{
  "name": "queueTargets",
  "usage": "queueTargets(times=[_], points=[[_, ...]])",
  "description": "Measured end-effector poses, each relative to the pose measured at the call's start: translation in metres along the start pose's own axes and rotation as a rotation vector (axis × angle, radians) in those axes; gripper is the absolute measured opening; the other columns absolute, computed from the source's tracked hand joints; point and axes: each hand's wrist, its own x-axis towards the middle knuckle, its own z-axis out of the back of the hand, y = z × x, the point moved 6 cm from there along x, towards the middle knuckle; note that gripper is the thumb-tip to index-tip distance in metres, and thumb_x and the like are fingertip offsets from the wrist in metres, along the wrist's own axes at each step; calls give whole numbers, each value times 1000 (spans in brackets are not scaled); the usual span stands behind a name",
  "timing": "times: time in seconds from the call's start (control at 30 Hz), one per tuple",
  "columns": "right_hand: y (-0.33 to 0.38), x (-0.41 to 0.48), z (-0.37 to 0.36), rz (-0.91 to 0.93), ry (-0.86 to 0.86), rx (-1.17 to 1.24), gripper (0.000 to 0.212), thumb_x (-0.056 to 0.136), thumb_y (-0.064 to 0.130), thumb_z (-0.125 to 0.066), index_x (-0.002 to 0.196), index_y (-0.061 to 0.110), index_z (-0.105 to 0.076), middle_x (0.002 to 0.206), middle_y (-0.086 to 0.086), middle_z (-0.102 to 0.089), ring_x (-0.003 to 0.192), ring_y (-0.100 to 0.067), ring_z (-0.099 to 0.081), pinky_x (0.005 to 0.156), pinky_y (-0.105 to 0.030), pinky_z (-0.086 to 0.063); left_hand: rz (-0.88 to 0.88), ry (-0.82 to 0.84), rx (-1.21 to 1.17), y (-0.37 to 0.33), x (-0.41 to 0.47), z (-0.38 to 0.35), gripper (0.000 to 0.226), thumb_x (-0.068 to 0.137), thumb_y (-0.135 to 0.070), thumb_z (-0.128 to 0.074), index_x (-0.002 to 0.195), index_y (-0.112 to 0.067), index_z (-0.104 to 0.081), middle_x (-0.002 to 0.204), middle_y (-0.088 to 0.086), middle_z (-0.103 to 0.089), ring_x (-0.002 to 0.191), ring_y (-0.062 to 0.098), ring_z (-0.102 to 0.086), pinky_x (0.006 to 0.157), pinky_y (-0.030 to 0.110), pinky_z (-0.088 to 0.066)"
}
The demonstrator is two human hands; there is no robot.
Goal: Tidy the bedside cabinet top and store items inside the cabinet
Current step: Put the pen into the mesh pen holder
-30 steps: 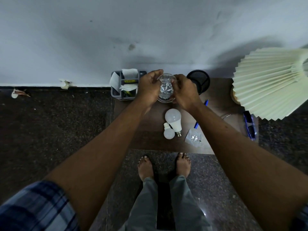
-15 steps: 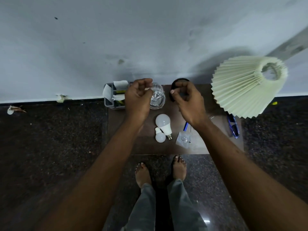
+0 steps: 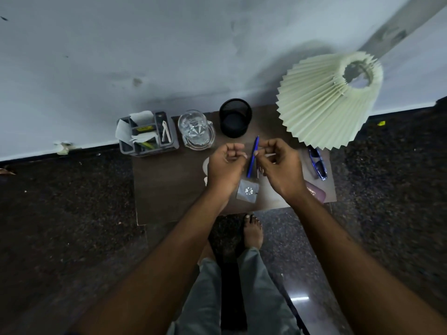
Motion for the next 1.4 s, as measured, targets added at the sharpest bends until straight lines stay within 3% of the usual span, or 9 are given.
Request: queueTargets(times=[0.17,0.33,0.47,0.63,0.7,0.87,1.1,1.27,1.4], points=[[-29,3,16,-89,-73,-98,26,89,8,-65,83,33,-63,73,8,-70,56,-8,-65,54,-28,-52,79,14,109,26,7,-15,18,80,-11,-66,84,-28,-69,89,1,-75,88,23,-73,87,48,-60],[-50,11,23,-139,-116,-244,21,85,13,-61,76,32,-62,79,10,-70,67,-19,-70,64,-43,-62,84,-6,203,31,16,-32,16,84,-4,-66,89,-18,-71,84,-4,-72,85,17,-71,86,36,-60],[-52,25,19,-77,-71,-467,7,86,22,-60,83,22,-66,79,2,-71,66,-23,-69,61,-43,-60,59,-6,331,30,26,-41,17,83,-1,-64,91,-15,-71,83,-3,-71,80,12,-68,75,25,-57],[-38,45,1,2,67,-793,10,83,7,-60,78,11,-68,72,-13,-67,67,-34,-67,54,-34,-50,45,-26,547,28,44,-56,23,79,0,-61,72,-22,-63,85,3,-73,84,22,-68,72,31,-55],[-41,55,-3,-38,103,-851,10,81,2,-63,81,12,-68,75,-13,-68,67,-33,-69,57,-37,-58,13,-22,636,24,48,-62,16,80,-3,-60,76,-17,-65,88,6,-72,84,24,-66,68,33,-51],[-50,69,-8,-91,121,-845,14,80,-1,-65,89,7,-71,81,-14,-71,74,-34,-73,66,-44,-63,-21,-59,755,27,57,-65,11,85,-13,-67,95,-10,-68,97,9,-71,89,26,-67,65,33,-47],[-53,74,-9,-146,144,-792,17,78,-1,-68,93,6,-73,86,-15,-73,80,-33,-73,70,-40,-61,28,-55,752,35,62,-62,11,82,-18,-70,89,-10,-68,91,9,-71,84,27,-68,72,40,-60],[-51,75,-7,-154,164,-761,8,79,7,-66,81,3,-73,61,-7,-55,69,-27,-67,60,-25,-43,82,-39,632,33,59,-54,3,79,-15,-69,80,-13,-66,92,9,-73,86,28,-68,78,40,-59],[-50,67,-8,-105,161,-708,20,81,25,-66,75,7,-72,67,-9,-68,67,-27,-70,58,-32,-57,84,-30,460,26,49,-41,9,82,-12,-67,77,-19,-66,85,2,-72,81,20,-68,74,30,-56]])
